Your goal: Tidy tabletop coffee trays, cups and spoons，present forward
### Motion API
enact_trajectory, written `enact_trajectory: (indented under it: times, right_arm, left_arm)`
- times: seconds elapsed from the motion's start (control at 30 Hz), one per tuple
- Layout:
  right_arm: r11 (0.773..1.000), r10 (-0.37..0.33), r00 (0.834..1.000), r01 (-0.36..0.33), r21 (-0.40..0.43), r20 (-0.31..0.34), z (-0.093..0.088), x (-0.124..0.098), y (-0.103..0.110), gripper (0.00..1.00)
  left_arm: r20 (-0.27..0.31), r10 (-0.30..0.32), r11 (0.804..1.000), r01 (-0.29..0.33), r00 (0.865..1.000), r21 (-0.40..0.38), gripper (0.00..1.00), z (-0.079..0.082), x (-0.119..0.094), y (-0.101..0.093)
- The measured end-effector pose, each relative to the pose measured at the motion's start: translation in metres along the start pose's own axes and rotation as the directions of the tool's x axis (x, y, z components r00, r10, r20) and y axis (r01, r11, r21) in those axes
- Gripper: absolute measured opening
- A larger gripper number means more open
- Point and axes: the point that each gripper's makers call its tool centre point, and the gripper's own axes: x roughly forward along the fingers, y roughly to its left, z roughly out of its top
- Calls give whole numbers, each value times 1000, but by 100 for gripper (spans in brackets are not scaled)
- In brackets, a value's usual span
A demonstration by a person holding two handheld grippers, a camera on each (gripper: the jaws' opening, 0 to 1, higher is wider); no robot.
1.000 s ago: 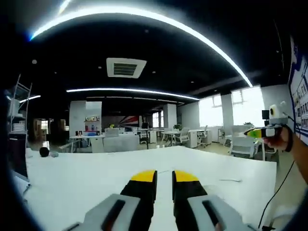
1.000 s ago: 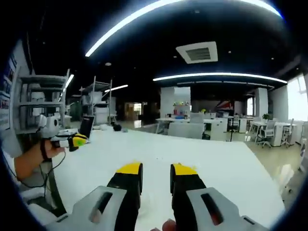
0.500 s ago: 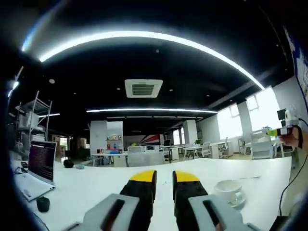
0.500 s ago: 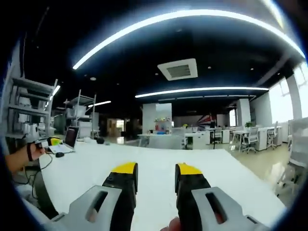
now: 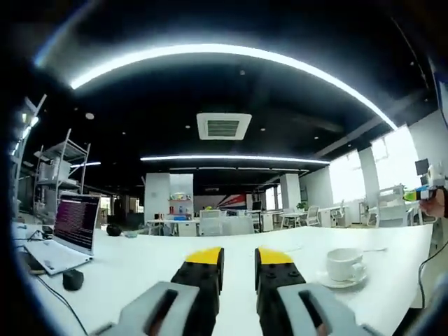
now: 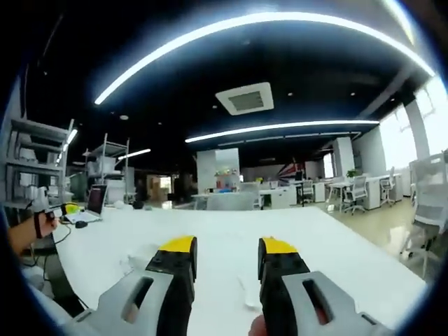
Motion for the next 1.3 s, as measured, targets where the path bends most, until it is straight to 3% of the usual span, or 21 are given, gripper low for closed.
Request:
enact_trajectory:
  times: [0.17,0.33,0.63,0.87,1.2,1.3]
  right_arm:
    - [998,-45,998,43,-41,-42,-26,-1,-13,37]
    - [997,-82,995,82,-15,-50,-42,-6,-19,40]
    - [997,-77,997,77,-11,-20,-28,-8,-16,39]
    - [997,-72,997,72,3,-14,-28,-5,-14,39]
    - [997,-66,997,65,-35,-40,-35,-9,-4,39]
    - [994,-93,995,92,-59,-20,-26,-15,-6,38]
  left_arm:
    - [-47,16,1000,-15,999,16,21,-21,-2,2]
    - [-74,26,1000,-26,997,5,24,-36,-4,6]
    - [-63,21,1000,-20,998,17,25,-29,-4,2]
    - [-82,61,998,-61,995,6,26,-42,-3,17]
    - [-93,54,998,-55,994,-13,26,-49,-4,12]
    - [-87,49,999,-50,995,-14,26,-47,-6,10]
